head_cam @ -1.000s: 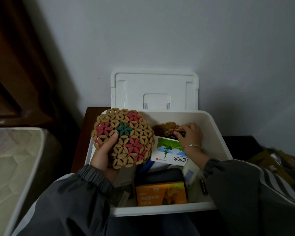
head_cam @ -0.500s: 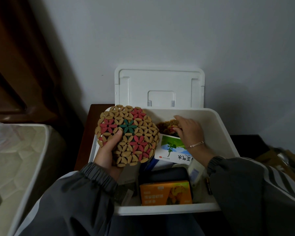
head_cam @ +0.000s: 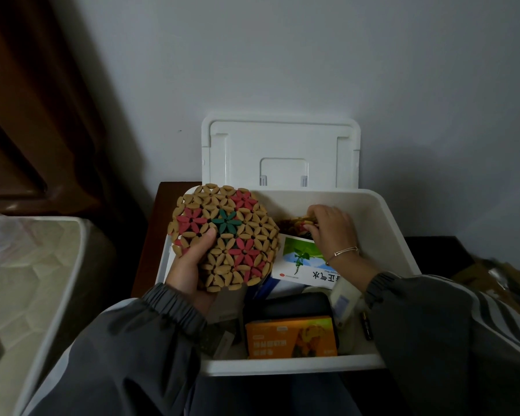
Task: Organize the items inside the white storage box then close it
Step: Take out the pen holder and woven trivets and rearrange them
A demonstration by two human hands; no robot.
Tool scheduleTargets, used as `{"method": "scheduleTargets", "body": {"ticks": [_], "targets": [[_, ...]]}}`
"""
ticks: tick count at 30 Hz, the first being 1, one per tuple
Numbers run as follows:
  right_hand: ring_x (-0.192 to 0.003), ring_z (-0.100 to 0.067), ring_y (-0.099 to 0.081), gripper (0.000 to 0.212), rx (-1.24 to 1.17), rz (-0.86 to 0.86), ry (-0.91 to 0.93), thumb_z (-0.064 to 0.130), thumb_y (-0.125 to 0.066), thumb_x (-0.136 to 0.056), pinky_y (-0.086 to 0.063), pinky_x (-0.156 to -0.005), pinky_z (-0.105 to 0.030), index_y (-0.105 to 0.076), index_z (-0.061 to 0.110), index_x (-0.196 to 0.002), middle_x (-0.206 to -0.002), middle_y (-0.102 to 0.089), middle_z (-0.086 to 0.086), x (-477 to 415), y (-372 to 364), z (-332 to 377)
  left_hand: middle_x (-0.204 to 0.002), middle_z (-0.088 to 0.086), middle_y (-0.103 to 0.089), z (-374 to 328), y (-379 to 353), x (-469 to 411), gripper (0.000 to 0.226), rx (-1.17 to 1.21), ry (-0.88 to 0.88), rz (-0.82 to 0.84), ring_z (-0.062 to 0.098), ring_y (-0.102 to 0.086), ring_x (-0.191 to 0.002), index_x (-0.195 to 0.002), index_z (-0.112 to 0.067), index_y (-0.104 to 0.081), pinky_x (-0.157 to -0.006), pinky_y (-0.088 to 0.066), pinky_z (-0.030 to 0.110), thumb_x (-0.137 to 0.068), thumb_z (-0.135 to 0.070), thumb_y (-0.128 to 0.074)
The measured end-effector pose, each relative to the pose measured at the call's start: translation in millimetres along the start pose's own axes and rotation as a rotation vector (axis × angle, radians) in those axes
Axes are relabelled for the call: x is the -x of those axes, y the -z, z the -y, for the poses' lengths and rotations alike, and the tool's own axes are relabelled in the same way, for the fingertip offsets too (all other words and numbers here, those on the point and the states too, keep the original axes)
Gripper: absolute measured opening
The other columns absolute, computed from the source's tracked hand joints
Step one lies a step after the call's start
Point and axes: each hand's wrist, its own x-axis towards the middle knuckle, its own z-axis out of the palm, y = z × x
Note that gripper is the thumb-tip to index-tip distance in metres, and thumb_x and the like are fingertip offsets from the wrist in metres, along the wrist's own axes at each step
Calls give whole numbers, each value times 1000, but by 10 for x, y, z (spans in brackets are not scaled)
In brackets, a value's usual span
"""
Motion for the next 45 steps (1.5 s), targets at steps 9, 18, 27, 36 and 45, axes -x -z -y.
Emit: {"method": "scheduleTargets", "body": {"ticks": [9,18,27,36,45], "targets": [[-101,-28,-53,18,92,-7,74,18,-58,-88,-28,-84,-34,-67,15,-103,-101,-66,-4,-63,361,20,-117,13,-67,11,-27,-13,64,-66,-19,-104,33,-66,-104,-129,-19,-51,-76,-56,45,-71,-31,-72],[-77,-12,-59,13,-652,-598,-242,14,-56,-91,-44,-63,-15,-59,7,-101,-86,-62,2,92,1536,456,-121,16,-63,-10,-187,162,74,-169,-62,-193,36,-61,-109,-132,-16,-49,-92,-49,53,-66,-31,-78],[-88,-23,-69,16,-1360,-33,-601,21,-52,-94,-57,-75,-37,-67,16,-88,-93,-73,-8,699,1794,888,-127,15,-61,67,-601,621,87,-213,-14,95,34,-59,-115,-134,-21,-47,-96,-47,53,-64,-72,-59],[-100,-12,-59,23,-764,-123,-276,29,-54,-93,-48,-88,-27,-67,15,-106,-106,-66,0,961,1601,961,-117,19,-66,131,-655,982,55,-97,70,222,35,-64,-106,-125,-7,-52,-82,-56,46,-76,-28,-68],[-113,-4,-56,42,-433,411,100,44,-62,-85,-43,-98,-20,-58,27,-124,-123,-62,10,1556,1336,433,-117,20,-66,-107,-23,1120,63,-120,-18,7,36,-66,-102,-127,-8,-50,-76,-55,45,-71,-28,-69]]}}
